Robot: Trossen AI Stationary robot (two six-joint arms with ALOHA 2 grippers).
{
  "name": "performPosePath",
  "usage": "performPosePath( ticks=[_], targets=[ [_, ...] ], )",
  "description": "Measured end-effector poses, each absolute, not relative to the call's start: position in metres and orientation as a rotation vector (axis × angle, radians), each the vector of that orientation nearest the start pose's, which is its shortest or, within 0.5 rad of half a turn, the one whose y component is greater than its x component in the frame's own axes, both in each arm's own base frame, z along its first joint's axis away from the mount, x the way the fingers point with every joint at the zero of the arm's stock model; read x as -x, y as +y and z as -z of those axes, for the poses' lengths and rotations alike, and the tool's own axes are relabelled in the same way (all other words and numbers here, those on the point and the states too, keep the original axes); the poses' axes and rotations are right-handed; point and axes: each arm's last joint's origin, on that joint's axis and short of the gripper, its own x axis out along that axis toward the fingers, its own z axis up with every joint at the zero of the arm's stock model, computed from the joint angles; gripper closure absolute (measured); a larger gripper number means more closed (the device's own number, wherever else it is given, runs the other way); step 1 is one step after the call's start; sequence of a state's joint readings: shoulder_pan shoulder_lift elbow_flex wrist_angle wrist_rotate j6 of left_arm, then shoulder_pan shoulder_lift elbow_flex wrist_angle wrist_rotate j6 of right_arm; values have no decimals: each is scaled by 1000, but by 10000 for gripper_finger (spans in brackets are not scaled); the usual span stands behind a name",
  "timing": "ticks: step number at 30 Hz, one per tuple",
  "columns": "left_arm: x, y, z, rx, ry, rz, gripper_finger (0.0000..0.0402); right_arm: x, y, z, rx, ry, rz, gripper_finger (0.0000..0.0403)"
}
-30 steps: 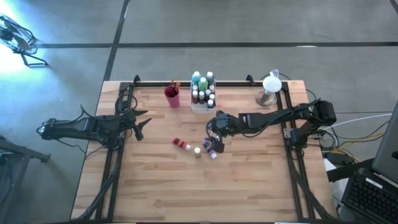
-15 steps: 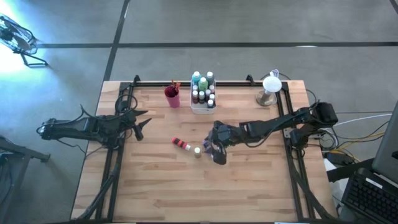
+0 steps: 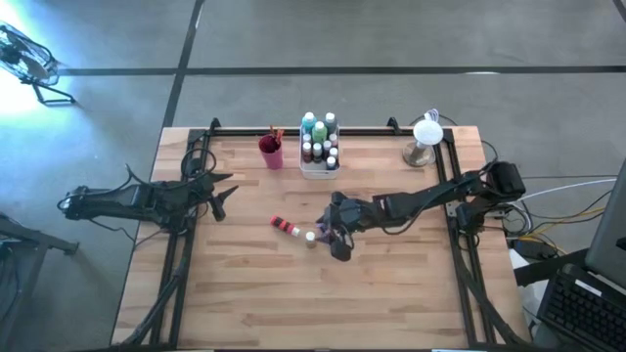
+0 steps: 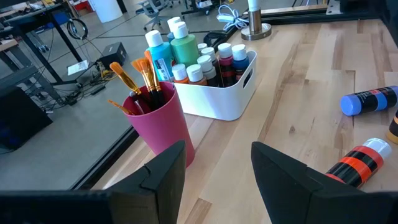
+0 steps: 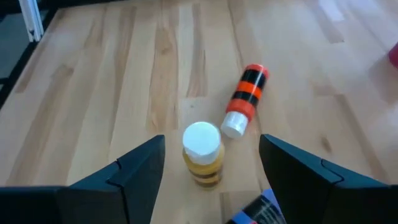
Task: Pick & Place Paint Supplies
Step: Put the yellow paint bottle into the white bin
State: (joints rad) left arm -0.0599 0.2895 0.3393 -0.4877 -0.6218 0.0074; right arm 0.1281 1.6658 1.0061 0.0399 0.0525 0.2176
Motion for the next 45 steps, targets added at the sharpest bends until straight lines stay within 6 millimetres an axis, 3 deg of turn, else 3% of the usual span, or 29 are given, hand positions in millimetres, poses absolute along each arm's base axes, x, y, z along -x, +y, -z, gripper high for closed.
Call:
performPosePath(
  ticks=[10, 21, 25, 31, 45],
  targets=[
    [-92, 11, -212, -155, 420, -552, 213, -361, 49, -189, -142, 625, -15, 117],
    [-92, 11, -212, -156, 422, -552, 213, -379, 52, -174, -136, 654, -14, 113],
    [-92, 11, -212, -157, 424, -551, 213, -387, 53, -170, -133, 664, -12, 130],
    [-92, 11, -212, -158, 428, -551, 213, -386, 51, -171, -101, 740, 29, 170],
    [-92, 11, -212, -158, 429, -551, 213, -386, 51, -172, -87, 728, 33, 270]
  ],
)
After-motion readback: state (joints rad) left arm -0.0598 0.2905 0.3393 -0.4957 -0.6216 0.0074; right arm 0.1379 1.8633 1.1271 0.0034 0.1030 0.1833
